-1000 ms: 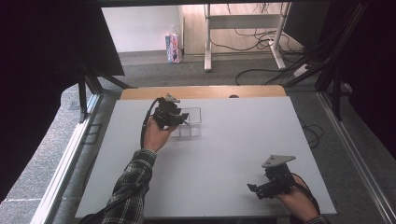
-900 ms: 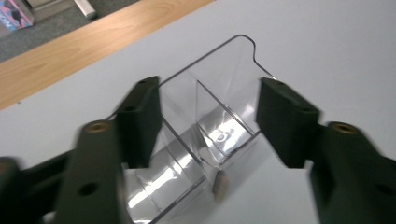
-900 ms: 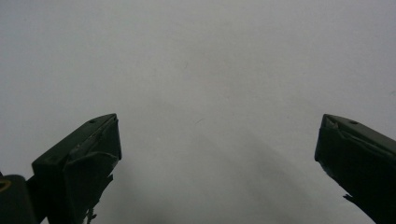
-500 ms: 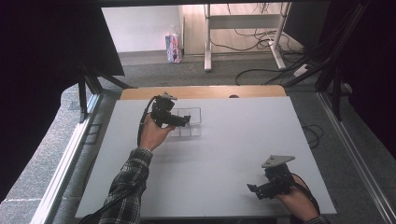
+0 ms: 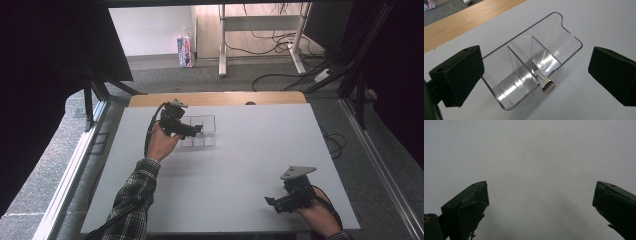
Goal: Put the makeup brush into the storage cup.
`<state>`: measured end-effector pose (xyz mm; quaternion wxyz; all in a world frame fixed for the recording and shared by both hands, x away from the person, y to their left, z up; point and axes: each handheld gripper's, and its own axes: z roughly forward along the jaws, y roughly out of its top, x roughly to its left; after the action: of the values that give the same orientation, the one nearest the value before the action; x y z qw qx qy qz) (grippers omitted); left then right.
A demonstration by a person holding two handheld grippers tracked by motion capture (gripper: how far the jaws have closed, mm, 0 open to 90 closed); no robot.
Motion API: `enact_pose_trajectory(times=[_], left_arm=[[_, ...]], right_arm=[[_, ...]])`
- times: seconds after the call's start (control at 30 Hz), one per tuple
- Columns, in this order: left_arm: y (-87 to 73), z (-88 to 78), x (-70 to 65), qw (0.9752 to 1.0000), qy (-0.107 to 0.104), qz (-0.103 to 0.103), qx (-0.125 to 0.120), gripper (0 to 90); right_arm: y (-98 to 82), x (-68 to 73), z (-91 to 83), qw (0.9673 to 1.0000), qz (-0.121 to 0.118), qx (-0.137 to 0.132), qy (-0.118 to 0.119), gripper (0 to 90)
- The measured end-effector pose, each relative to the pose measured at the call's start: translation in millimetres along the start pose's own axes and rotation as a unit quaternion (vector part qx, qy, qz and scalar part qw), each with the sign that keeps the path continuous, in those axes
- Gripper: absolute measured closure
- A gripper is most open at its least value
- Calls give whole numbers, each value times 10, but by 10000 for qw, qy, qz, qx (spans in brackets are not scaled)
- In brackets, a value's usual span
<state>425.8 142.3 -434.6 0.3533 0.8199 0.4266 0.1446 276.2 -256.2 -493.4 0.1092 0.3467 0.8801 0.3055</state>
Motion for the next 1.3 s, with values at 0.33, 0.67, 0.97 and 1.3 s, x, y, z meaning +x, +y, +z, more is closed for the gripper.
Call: enact_pose_trajectory(times=[0.33,0.67,0.97,1.3], left_arm=[[-52,-76,30,10000,-23,46,48,0],[-132,-151,38,9999,-92,47,-10,0],[-195,-237,20,9999,-85,81,-80,0],[-295,-312,20,9999,-57,58,-114,0]], right_arm=[[1,-3,-3,10000,18,-25,-4,0],[2,-2,2,10000,17,-9,-2,0],[3,0,0,10000,19,-6,-9,0],[7,2,-1,9999,88,-64,22,0]])
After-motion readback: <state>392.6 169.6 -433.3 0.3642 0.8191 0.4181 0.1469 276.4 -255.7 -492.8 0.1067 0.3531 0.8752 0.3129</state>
